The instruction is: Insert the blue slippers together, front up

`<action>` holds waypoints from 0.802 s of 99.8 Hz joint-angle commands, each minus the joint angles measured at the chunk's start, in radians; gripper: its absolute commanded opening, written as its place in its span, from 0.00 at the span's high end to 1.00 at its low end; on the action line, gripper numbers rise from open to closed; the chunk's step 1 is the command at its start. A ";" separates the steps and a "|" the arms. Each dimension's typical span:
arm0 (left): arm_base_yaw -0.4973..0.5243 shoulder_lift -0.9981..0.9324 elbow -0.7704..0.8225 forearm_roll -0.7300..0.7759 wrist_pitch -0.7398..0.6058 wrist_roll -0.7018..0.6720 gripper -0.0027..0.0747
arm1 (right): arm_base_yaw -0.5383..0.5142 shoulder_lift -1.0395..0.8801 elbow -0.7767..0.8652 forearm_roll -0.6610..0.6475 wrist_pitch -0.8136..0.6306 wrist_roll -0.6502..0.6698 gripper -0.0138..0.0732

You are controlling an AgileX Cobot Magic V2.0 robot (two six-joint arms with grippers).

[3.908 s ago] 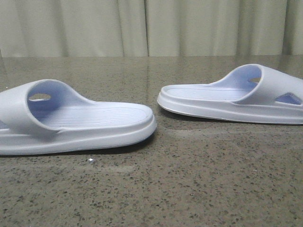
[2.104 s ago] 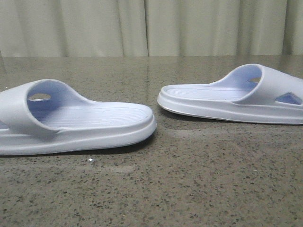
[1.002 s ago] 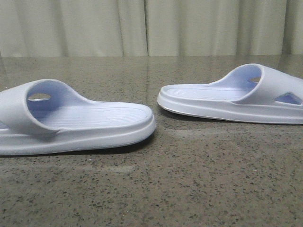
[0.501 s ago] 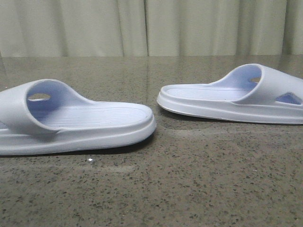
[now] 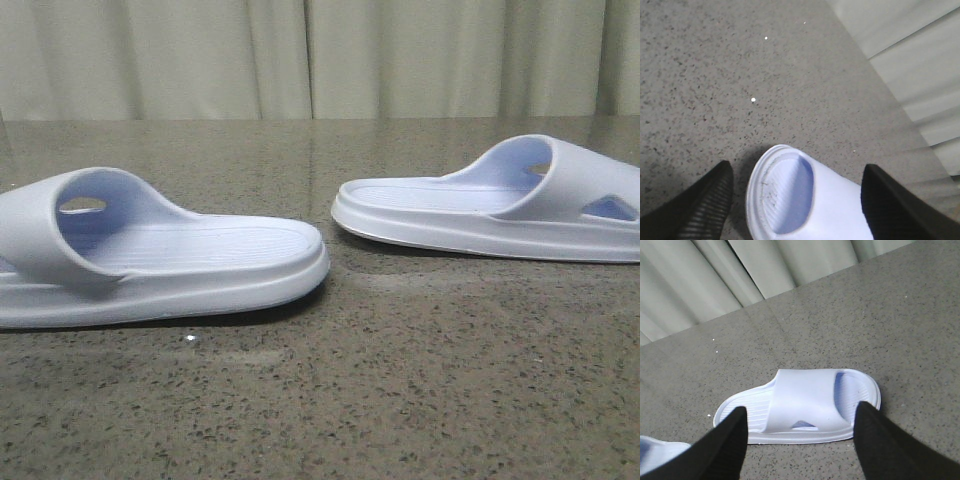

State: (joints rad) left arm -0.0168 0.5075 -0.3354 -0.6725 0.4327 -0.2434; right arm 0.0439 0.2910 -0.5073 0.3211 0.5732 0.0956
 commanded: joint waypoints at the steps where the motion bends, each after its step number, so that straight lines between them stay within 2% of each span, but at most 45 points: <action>1: -0.005 0.058 -0.028 -0.044 -0.045 -0.010 0.35 | 0.002 0.023 -0.033 0.023 -0.082 0.000 0.39; 28: -0.005 0.169 -0.028 -0.111 -0.040 -0.003 0.35 | 0.002 0.023 -0.033 0.023 -0.082 0.000 0.39; 61: -0.005 0.258 -0.028 -0.219 -0.040 0.102 0.35 | 0.002 0.023 -0.033 0.023 -0.089 0.000 0.39; 80: -0.005 0.322 -0.036 -0.319 -0.037 0.216 0.35 | 0.002 0.023 -0.033 0.023 -0.102 0.000 0.39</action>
State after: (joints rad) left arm -0.0168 0.8069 -0.3354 -0.9197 0.4331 -0.0743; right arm 0.0439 0.2910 -0.5073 0.3323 0.5592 0.0956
